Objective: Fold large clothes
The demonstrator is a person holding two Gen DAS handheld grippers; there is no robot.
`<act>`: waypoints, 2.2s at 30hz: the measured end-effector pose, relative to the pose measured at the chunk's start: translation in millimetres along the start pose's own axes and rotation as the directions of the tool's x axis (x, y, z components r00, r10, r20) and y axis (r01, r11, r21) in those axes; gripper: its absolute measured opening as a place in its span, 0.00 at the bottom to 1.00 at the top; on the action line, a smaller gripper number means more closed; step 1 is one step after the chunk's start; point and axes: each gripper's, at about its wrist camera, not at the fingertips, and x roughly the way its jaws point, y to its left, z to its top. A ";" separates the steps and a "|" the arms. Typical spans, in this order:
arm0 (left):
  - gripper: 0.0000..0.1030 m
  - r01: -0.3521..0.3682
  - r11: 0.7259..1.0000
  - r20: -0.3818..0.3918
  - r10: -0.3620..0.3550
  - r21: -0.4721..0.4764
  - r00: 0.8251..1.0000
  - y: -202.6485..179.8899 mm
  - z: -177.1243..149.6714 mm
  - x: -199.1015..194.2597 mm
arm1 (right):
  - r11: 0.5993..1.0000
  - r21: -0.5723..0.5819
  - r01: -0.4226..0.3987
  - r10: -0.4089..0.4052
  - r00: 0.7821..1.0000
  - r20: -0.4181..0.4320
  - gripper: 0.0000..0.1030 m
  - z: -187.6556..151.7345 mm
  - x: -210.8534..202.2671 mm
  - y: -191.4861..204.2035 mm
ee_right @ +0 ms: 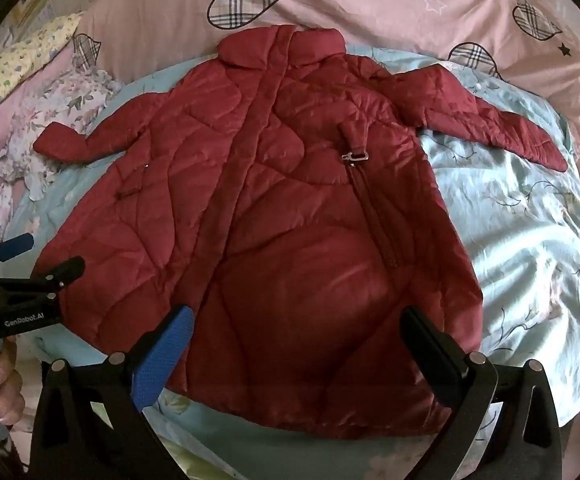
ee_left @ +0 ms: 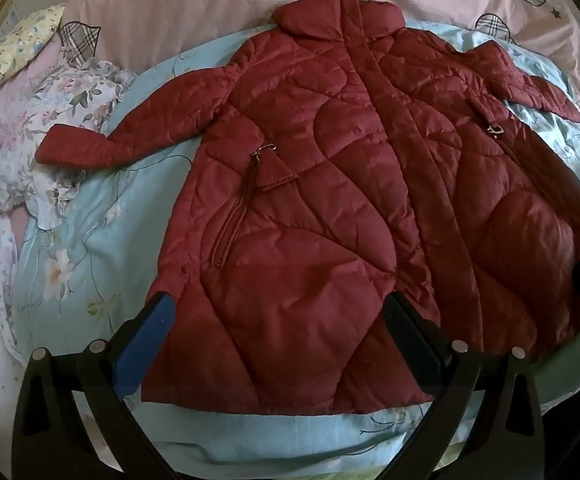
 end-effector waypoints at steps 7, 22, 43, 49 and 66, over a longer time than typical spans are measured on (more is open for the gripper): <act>1.00 0.012 1.000 -0.002 -0.012 -0.002 1.000 -0.8 2.2 1.4 | 1.000 -0.001 -0.005 0.005 1.000 0.007 1.00 0.9 -2.3 0.6; 1.00 0.016 1.000 0.013 -0.016 -0.014 1.000 1.2 0.6 -1.9 | 1.000 0.002 -0.010 0.010 1.000 0.011 1.00 4.1 -4.6 1.9; 1.00 0.018 1.000 -0.039 -0.018 -0.005 0.999 -1.2 2.7 5.5 | 1.000 0.008 -0.022 0.022 1.000 0.019 1.00 6.6 -5.9 0.4; 1.00 0.037 0.999 -0.063 -0.037 -0.009 0.997 0.0 3.6 8.9 | 0.999 0.016 -0.032 0.032 0.999 0.030 1.00 8.8 -5.5 -0.9; 1.00 0.084 0.994 -0.081 -0.090 -0.069 0.993 10.0 19.8 31.5 | 0.997 0.057 0.059 -0.065 0.992 0.110 1.00 34.2 -5.2 -47.3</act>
